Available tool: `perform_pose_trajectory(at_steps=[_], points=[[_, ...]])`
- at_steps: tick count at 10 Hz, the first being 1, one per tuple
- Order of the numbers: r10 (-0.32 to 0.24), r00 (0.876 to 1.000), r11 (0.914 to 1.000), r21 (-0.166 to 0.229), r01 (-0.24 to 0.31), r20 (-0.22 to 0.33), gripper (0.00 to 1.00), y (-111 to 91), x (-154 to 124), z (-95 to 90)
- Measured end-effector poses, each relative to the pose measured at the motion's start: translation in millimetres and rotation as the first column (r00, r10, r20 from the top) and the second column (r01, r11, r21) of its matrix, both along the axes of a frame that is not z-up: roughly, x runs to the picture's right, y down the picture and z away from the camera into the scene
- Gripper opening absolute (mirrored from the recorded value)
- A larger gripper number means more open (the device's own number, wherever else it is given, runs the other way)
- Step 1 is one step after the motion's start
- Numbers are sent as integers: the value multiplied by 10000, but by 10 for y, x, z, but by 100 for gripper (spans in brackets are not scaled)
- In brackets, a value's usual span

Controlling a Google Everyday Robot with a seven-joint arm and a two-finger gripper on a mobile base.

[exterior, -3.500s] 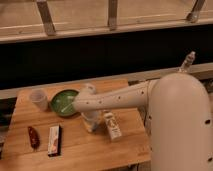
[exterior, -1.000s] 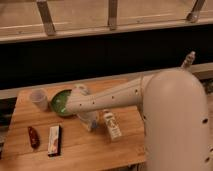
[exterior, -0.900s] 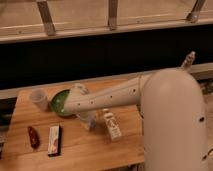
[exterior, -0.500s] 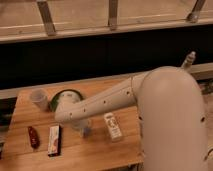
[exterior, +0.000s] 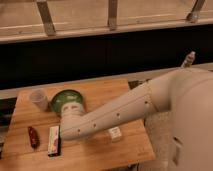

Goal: Wipe the white sponge on the table

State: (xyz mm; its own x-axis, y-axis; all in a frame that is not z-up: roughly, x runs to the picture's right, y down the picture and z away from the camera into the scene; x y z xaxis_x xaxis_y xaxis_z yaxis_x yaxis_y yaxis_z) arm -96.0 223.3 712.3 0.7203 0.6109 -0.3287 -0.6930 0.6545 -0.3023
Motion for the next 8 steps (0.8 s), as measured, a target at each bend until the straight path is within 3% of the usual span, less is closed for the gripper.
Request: perform_pose_trajectory(at_steps=[1,7,8], points=[[264,9995,9995,189,-267,185,79,-110,60,7],[315,9964,9990,279,-338,781,80,-348,-21,121],[322,9947,9984,432,-366,974,80,-368,0,105]])
